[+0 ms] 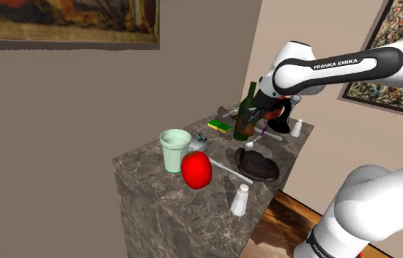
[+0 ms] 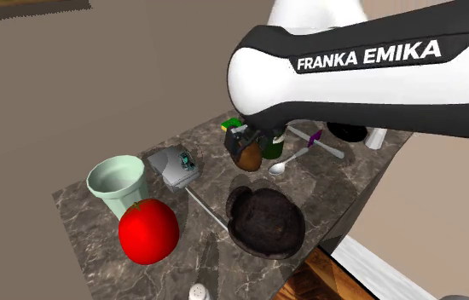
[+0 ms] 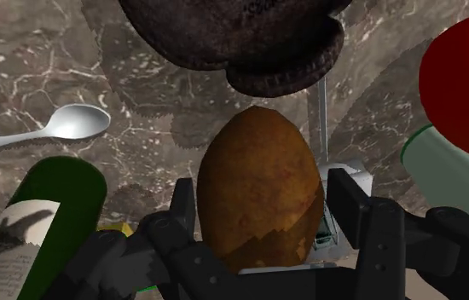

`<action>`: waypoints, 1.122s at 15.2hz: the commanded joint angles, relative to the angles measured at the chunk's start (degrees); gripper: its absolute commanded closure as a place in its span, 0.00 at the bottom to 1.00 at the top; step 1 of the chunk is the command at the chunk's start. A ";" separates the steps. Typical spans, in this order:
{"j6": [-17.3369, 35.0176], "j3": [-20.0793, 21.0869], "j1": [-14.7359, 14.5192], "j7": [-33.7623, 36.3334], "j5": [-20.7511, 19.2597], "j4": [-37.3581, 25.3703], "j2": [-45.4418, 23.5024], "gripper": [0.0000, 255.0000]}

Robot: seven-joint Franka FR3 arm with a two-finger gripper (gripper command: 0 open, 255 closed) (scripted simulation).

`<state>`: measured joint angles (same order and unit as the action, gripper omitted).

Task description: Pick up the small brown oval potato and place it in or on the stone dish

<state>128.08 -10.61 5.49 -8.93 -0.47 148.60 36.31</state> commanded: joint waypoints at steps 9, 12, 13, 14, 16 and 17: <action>-9.44 0.92 4.11 0.05 -2.19 14.49 23.77 1.00; -7.03 0.60 4.29 -0.16 -2.43 16.70 23.56 1.00; -6.20 0.49 4.36 -0.24 -2.51 17.43 23.45 1.00; -5.36 0.38 4.42 -0.32 -2.59 18.14 23.32 1.00; -3.63 0.14 4.54 -0.47 -2.76 19.54 22.98 1.00; -2.75 0.02 4.61 -0.56 -2.84 20.23 22.77 1.00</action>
<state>124.23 -10.29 9.94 -9.22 -3.12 168.14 59.46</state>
